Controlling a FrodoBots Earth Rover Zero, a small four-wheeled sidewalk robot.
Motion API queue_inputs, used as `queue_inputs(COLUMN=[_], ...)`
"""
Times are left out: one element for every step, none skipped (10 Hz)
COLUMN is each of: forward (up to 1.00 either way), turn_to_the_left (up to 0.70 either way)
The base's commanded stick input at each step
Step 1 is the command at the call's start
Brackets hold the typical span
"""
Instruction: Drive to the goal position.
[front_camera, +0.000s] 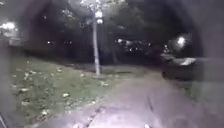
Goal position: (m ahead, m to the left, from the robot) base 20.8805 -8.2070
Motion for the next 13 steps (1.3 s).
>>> queue_inputs(forward=[0.70,0.70,0.70,0.70,0.70,0.70,0.70,0.70,0.70,0.70,0.70,0.70,0.70], turn_to_the_left=[-0.35,-0.28,-0.21,-0.13,-0.06,0.00,0.00,0.00,0.00,0.00,0.00,0.00,0.00])
